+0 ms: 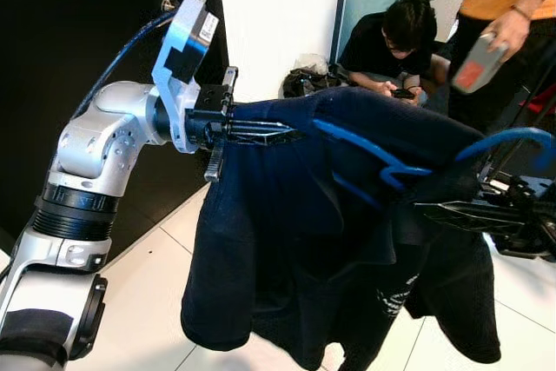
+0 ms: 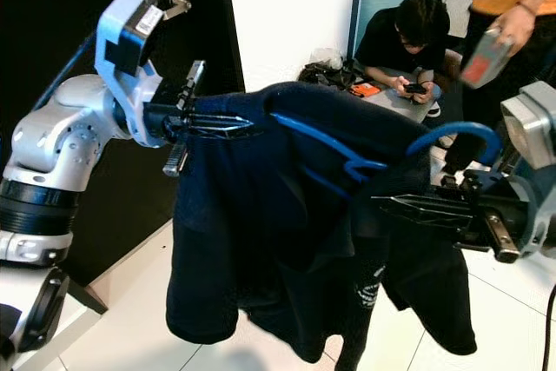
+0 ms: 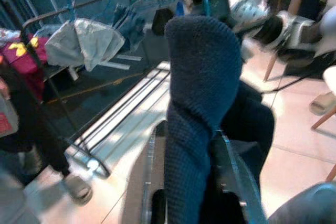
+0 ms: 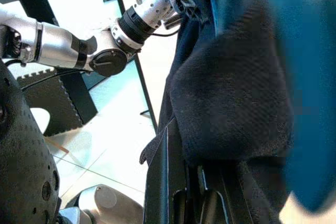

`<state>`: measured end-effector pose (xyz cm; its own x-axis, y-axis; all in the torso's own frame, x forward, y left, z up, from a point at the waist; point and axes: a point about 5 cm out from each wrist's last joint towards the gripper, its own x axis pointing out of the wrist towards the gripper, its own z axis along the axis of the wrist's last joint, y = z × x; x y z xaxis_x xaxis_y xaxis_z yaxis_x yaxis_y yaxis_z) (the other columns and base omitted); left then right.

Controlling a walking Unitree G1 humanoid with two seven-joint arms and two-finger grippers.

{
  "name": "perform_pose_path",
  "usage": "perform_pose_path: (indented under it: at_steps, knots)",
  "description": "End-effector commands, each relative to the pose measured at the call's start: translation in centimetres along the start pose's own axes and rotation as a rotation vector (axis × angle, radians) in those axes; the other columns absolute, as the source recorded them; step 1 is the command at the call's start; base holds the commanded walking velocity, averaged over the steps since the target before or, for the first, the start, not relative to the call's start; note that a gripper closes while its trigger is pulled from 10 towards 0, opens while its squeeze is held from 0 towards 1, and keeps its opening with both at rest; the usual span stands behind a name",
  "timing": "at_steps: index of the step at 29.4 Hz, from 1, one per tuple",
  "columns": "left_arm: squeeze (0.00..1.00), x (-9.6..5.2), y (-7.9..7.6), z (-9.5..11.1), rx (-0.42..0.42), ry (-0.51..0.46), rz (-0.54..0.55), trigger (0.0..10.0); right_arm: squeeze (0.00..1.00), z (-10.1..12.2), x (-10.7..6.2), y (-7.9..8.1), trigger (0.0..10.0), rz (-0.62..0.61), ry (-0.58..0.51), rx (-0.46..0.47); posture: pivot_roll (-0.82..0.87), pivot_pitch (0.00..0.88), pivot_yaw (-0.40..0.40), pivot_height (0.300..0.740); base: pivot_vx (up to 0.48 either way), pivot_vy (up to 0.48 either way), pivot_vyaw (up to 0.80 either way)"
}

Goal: Hang hanger

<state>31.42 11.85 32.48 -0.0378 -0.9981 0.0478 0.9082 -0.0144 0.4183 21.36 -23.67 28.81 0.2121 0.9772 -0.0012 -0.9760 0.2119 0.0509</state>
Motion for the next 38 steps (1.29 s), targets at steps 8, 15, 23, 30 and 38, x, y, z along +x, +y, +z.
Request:
perform_pose_path:
  at_steps: [8,15,23,30,38]
  knots:
    - [1.0,-0.8,0.2,-0.2,0.03,0.061,0.039,10.0,0.0,-0.4,0.3,0.0,0.0,-0.024,-0.004,-0.013,0.01,0.047,0.027,0.74,0.0,0.0,0.0]
    - [1.0,-1.3,0.5,-0.5,0.044,0.072,0.077,10.0,0.0,-0.8,0.1,-0.1,0.0,-0.06,-0.004,-0.002,0.0,0.049,0.026,0.74,0.0,0.0,0.0]
    - [1.0,-1.3,0.5,-0.3,0.05,0.049,0.083,10.0,0.0,-0.9,0.1,-0.2,0.0,-0.082,-0.024,-0.007,0.01,0.048,0.027,0.74,0.0,0.0,0.0]
    - [1.0,-1.3,0.7,0.3,0.042,-0.03,0.128,10.0,0.0,-0.5,0.1,-0.3,0.0,-0.099,-0.048,-0.03,0.01,0.046,0.028,0.74,0.0,0.0,0.0]
    - [1.0,-0.5,-0.6,-1.4,-0.036,-0.056,0.13,10.0,0.0,0.1,0.2,-0.4,0.0,-0.1,-0.072,-0.057,0.01,0.043,0.029,0.74,0.0,0.0,0.0]
